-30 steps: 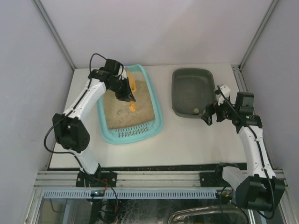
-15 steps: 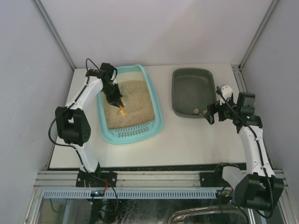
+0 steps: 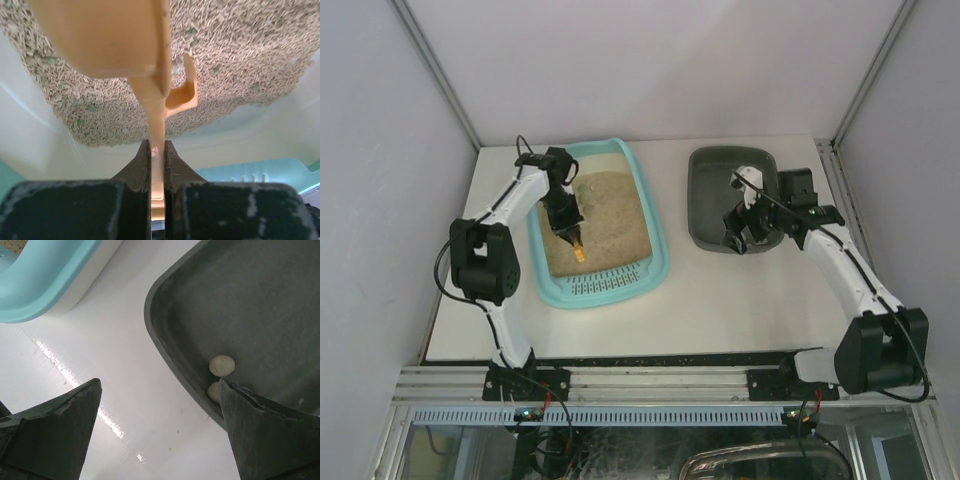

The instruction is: Clean the litter box

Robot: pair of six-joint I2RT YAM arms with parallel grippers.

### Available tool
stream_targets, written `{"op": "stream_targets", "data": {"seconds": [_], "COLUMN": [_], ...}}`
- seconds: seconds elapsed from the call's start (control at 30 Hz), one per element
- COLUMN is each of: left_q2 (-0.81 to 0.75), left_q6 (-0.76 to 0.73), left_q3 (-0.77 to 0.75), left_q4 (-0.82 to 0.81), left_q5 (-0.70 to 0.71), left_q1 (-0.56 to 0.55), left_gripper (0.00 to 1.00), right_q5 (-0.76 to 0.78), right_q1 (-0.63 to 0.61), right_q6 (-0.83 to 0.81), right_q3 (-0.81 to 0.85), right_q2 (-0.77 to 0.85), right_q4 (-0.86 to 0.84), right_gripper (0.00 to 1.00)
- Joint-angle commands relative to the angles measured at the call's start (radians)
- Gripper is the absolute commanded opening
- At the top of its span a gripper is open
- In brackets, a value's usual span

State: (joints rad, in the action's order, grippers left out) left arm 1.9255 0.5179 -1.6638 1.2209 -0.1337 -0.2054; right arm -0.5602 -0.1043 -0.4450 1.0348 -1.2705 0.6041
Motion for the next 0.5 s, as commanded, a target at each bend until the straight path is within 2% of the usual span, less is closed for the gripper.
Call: {"op": "stream_targets", "data": {"seconds": [0.0,0.23,0.47], "left_q2": [-0.100,-0.213,-0.257], "left_q6": [0.067,0.186,0.201], "left_q3": [0.056,0.205,0.253], "left_q4": [0.046,0.033,0.092], "left_q5": [-0.043,-0.176,-0.077], "left_q1": [-0.021,-0.107,-0.141], "left_gripper": [0.00,0.00,0.00], "right_q5": [-0.055,-0.108,-0.110], "right_q1": [-0.011,-0.008,0.008], "right_q6": [-0.062,-0.058,-0.055], "right_q3": [0.118,0.108,0.071], "right_q2": [-0.095,-0.165,-0.133], "right_q4": [0.045,0.028,0.010], "right_gripper": [1.00,1.00,1.00]}}
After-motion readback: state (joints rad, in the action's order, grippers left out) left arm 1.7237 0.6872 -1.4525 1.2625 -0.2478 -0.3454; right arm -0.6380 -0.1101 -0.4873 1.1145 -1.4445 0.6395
